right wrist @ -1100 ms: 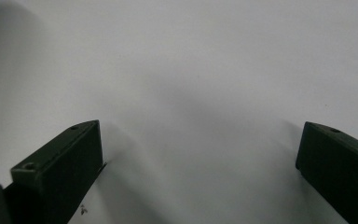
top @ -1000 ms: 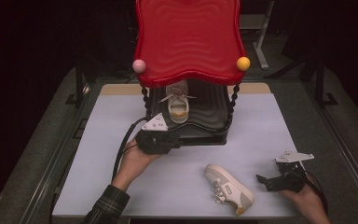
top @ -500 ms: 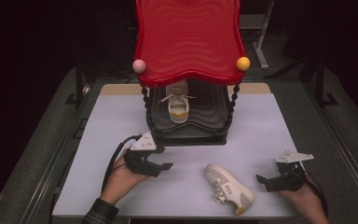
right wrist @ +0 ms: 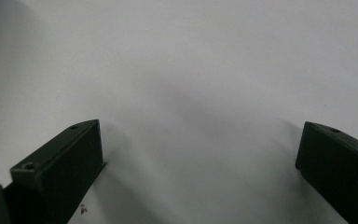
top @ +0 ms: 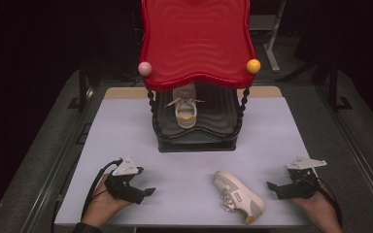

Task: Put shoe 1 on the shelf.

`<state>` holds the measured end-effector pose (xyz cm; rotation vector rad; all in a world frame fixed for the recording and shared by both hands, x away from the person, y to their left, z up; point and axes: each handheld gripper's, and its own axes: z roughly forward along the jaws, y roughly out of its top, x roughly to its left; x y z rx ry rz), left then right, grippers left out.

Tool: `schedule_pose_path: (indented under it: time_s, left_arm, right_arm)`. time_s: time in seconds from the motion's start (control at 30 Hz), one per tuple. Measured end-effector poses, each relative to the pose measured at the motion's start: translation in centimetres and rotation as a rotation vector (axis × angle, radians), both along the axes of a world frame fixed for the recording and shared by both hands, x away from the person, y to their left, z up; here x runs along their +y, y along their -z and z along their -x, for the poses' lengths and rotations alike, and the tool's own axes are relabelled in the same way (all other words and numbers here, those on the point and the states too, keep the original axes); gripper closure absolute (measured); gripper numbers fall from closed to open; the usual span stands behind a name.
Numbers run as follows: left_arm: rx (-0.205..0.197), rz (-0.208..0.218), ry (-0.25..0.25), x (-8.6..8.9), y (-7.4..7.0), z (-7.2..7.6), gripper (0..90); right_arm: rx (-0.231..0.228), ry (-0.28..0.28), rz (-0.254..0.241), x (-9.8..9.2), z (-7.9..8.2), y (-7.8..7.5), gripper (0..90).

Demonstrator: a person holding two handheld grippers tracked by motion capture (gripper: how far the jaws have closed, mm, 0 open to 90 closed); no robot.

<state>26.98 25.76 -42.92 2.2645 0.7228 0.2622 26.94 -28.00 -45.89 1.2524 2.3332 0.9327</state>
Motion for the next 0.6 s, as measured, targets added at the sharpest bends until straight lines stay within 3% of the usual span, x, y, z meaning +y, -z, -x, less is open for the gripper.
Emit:
schedule_pose_path:
  time_s: [0.23,0.3,0.33,0.37,0.4,0.47,0.53,0.57,0.6]
  left_arm:
    - [0.01,-0.028,-0.037,1.1,1.9,-0.1,13.3]
    - [-0.022,-0.005,-0.02,1.4,2.2,0.0,13.3]
    - [-0.027,0.007,-0.017,1.5,2.3,0.0,13.4]
    - [-0.027,0.007,-0.017,1.5,2.3,0.0,13.3]
    - [-0.032,0.002,-0.016,1.4,2.3,0.1,13.3]
    - [-0.033,0.002,-0.017,1.4,2.3,0.1,13.3]
    - [-0.033,0.002,-0.017,1.5,2.3,0.1,13.3]
    - [-0.033,0.001,-0.016,1.5,2.3,0.1,13.3]
    - [-0.033,0.002,-0.016,1.5,2.3,0.1,13.4]
  right_arm:
    - [0.001,0.002,-0.002,0.0,0.0,-0.1,1.1]
    - [0.005,0.009,-0.006,0.0,0.1,-0.1,3.4]
    - [0.002,0.031,-0.003,-0.2,0.2,-0.5,17.4]
    - [0.006,0.043,-0.002,-0.4,0.2,-0.7,23.5]
    - [0.006,0.043,-0.002,-0.4,0.2,-0.7,23.5]
    - [0.026,0.059,-0.012,-0.6,0.2,-1.2,32.3]
    - [-0.001,0.057,-0.056,-0.8,0.7,-2.3,48.0]
    - [-0.001,0.057,-0.056,-0.8,0.7,-2.3,48.0]
    - [-0.024,0.038,-0.103,-0.7,1.0,-3.1,57.8]
